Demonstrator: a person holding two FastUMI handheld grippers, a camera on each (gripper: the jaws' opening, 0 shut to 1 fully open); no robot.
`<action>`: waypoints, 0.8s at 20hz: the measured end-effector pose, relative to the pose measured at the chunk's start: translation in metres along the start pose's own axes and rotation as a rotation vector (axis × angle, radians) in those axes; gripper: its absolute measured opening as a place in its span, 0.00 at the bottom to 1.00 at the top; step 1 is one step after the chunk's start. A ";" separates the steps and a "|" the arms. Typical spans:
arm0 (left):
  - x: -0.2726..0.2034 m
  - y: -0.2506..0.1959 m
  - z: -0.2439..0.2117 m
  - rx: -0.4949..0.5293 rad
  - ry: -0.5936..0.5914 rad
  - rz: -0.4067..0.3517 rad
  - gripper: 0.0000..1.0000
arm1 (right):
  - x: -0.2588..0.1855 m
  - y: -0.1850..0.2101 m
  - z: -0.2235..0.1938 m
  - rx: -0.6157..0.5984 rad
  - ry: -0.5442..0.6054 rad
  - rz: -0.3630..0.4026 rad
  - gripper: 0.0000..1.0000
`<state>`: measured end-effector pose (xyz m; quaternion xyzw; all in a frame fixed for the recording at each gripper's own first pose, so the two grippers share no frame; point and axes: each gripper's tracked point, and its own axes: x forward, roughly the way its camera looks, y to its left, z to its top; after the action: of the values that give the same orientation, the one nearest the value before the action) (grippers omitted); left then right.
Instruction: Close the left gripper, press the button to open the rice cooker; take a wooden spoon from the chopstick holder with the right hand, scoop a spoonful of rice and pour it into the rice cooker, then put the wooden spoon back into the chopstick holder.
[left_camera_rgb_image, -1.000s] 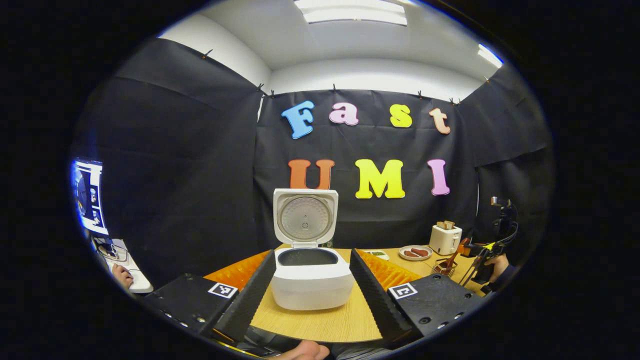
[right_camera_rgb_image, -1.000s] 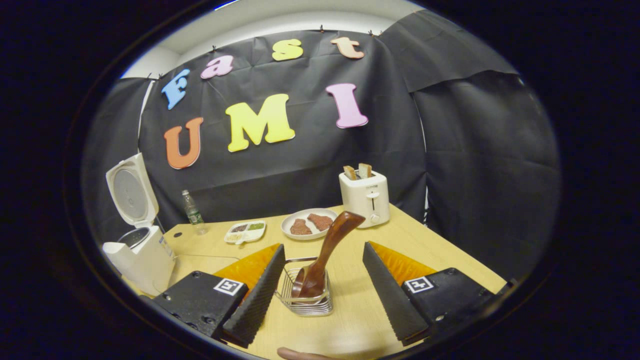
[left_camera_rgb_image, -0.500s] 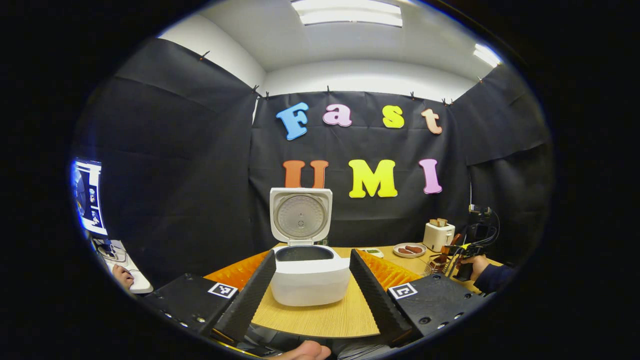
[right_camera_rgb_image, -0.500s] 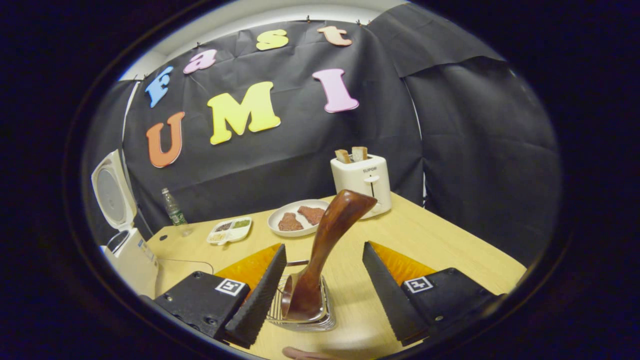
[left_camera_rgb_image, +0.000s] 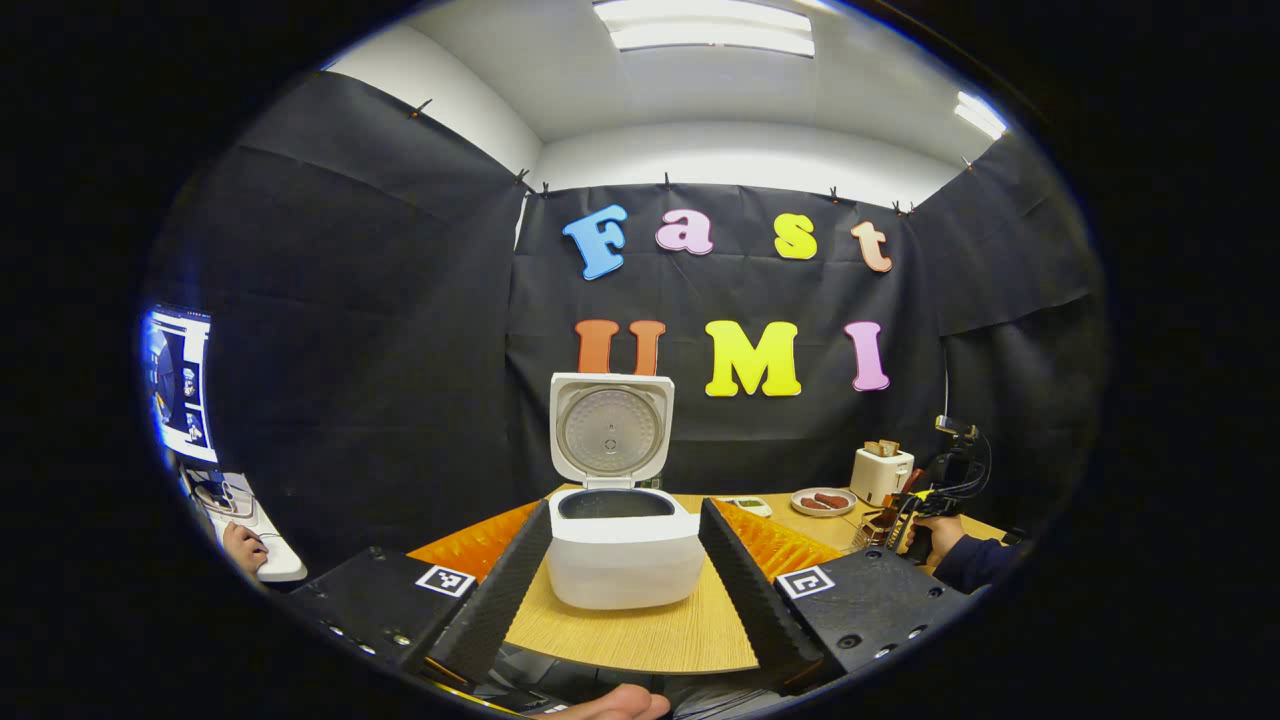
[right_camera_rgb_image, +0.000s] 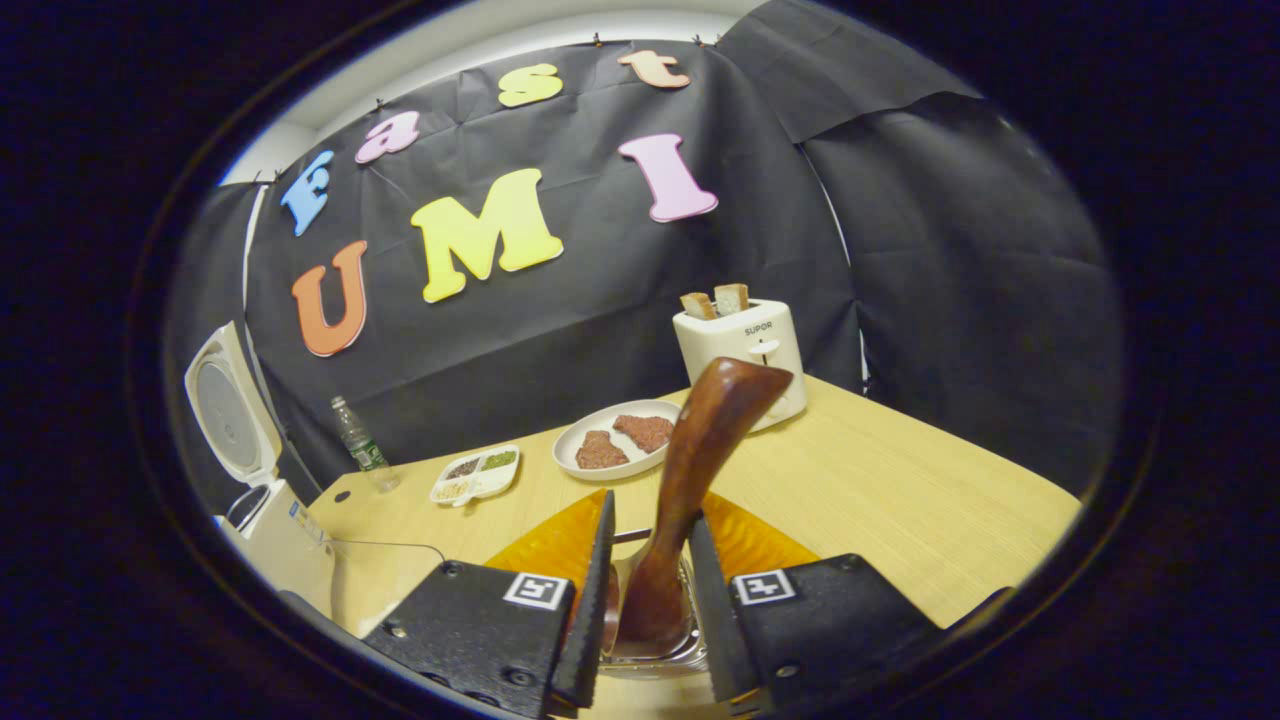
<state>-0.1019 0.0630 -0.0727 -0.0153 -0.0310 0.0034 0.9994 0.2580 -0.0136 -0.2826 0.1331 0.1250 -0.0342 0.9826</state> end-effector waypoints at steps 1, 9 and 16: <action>0.000 0.005 0.001 0.018 -0.008 0.020 0.94 | -0.001 0.002 0.004 0.006 0.001 0.008 0.30; -0.004 0.011 0.003 0.047 -0.020 0.045 0.94 | -0.016 0.015 0.024 -0.060 -0.046 0.020 0.12; -0.002 0.013 0.000 0.046 -0.006 0.037 0.95 | -0.047 0.046 0.069 -0.118 -0.103 0.044 0.11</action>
<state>-0.1038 0.0757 -0.0730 0.0071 -0.0334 0.0226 0.9992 0.2331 0.0135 -0.1942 0.0757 0.0729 -0.0118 0.9944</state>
